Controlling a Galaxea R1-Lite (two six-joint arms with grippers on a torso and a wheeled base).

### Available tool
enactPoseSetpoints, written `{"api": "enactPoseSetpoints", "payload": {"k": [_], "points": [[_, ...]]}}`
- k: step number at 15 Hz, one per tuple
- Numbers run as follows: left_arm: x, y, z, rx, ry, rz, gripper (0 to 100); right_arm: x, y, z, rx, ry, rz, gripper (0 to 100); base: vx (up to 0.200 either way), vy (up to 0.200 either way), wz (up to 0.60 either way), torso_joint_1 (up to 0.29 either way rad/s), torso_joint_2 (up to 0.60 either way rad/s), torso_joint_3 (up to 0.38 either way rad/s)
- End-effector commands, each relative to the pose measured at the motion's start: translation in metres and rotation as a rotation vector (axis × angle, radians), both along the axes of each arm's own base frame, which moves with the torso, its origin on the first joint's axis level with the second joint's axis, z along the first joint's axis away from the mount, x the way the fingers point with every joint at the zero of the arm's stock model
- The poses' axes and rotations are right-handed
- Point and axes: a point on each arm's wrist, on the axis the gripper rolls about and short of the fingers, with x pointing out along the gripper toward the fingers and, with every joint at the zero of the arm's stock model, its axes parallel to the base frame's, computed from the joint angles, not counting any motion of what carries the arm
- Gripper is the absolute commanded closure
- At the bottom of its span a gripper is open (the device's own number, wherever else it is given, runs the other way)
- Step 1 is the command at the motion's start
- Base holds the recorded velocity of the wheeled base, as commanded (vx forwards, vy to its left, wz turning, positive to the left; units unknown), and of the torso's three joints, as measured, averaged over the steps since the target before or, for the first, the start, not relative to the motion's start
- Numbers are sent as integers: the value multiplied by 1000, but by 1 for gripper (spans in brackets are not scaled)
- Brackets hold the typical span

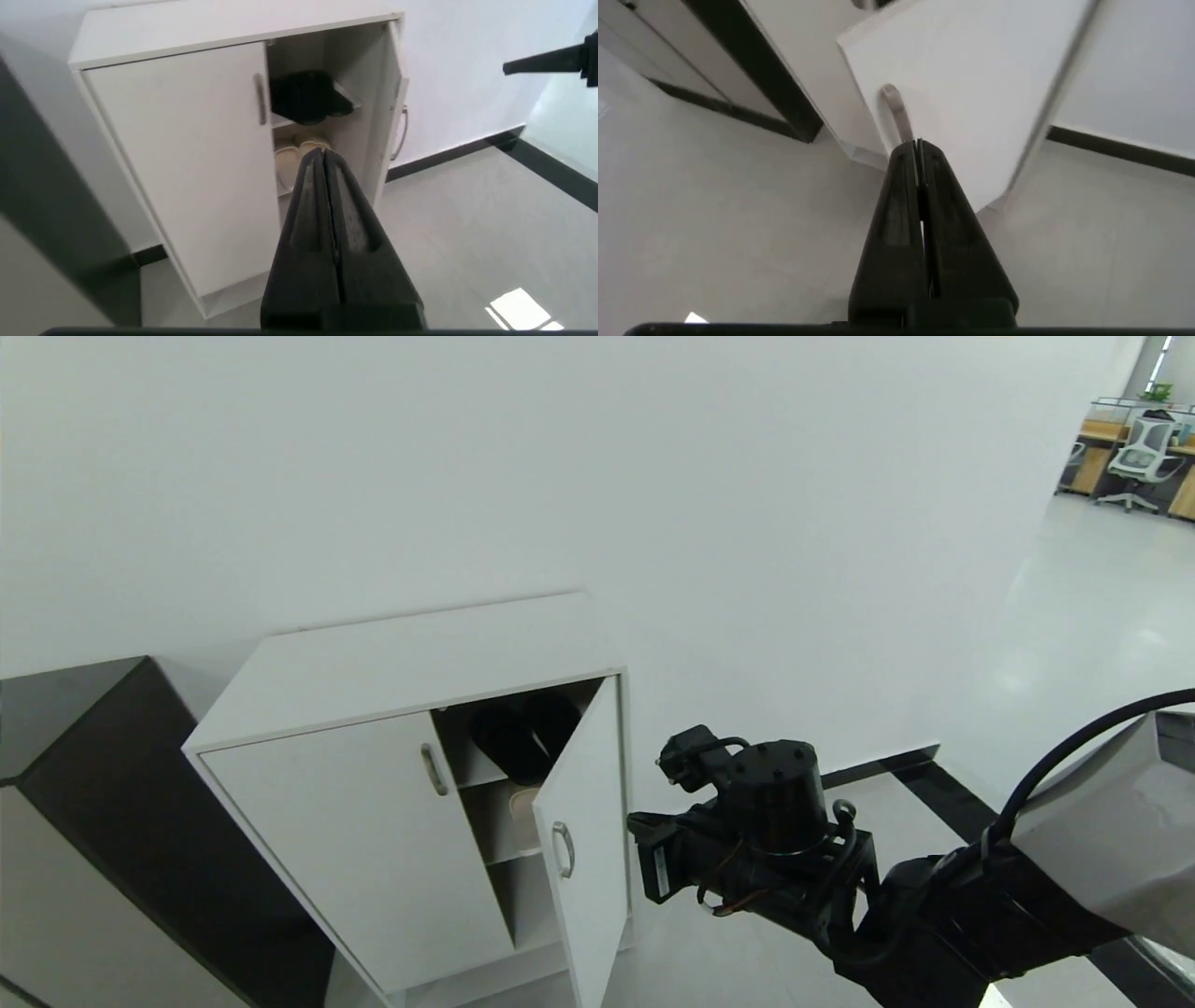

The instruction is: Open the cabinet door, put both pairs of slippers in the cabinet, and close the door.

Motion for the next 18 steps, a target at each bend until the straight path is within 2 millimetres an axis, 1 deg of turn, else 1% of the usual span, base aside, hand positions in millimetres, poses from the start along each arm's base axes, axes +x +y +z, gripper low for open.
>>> {"api": "enactPoseSetpoints", "payload": {"k": [1,4,7,9,10,12,13,15,17,18], "points": [[0,0,0,0,1,1,100,-1,-1,1,1,-1,1,100,0,0,600,2,2,-2],[0,0,0,0,1,1,100,2,-2,-1,1,3,-7,100,0,0,600,4,2,1],[0,0,0,0,1,1,100,6,-7,0,47,-38,-8,100,0,0,0,0,0,0],[0,0,0,-2,1,1,100,4,-24,-9,53,-53,114,100,0,0,0,0,0,0],[0,0,0,-2,1,1,100,4,-33,-14,30,-63,143,100,0,0,0,0,0,0],[0,0,0,-2,1,1,100,2,-41,-19,2,-52,141,100,0,0,0,0,0,0],[0,0,0,-2,1,3,100,3,-47,-24,-25,-53,157,100,0,0,0,0,0,0],[0,0,0,-2,1,1,100,6,-63,-30,-28,-59,247,100,200,0,0,5,0,5],[0,0,0,-2,1,1,100,11,-69,-32,-27,-49,248,100,200,0,0,-10,0,9],[0,0,0,-2,1,3,100,16,-75,-35,-31,-40,228,100,200,0,0,7,2,2]]}}
